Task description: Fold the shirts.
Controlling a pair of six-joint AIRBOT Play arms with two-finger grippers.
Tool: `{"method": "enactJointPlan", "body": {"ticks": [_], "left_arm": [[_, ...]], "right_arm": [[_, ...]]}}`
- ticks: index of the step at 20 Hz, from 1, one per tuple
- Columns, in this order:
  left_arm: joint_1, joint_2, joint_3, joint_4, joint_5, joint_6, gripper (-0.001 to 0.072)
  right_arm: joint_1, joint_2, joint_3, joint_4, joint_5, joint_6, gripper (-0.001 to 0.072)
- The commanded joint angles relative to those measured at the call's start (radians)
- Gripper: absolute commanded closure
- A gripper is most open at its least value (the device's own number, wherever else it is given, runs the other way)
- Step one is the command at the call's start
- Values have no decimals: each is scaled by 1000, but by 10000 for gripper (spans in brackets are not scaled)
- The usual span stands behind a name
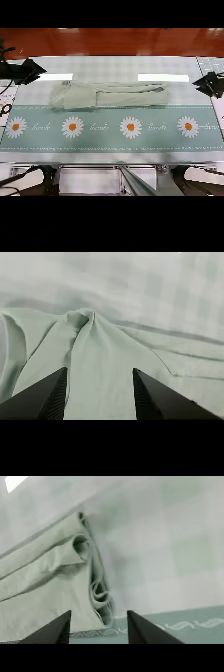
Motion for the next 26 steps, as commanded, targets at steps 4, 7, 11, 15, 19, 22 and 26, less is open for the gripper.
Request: {"method": "enactJointPlan", "body": {"ticks": [4,7,11,15,19,22,26], "left_arm": [[-67,364,-447,0,224,5,201],[-131,351,-487,-5,218,-14,201],[-198,341,-486,-12,235,-21,201],[-206,338,-486,-12,236,-32,201],[-207,323,-486,-14,235,-40,201],[-207,311,-486,-39,235,-39,201],[-207,298,-486,-65,236,-39,201]], "right_arm": [[-68,95,-259,-24,-88,-28,296],[-13,8,-269,51,-114,-36,296],[50,-106,-266,204,-159,-65,296],[112,-205,-219,248,-155,-68,296],[182,-271,-146,265,-146,-58,296],[244,-324,-85,287,-147,-39,296],[320,-388,2,291,-148,-5,298]]}}
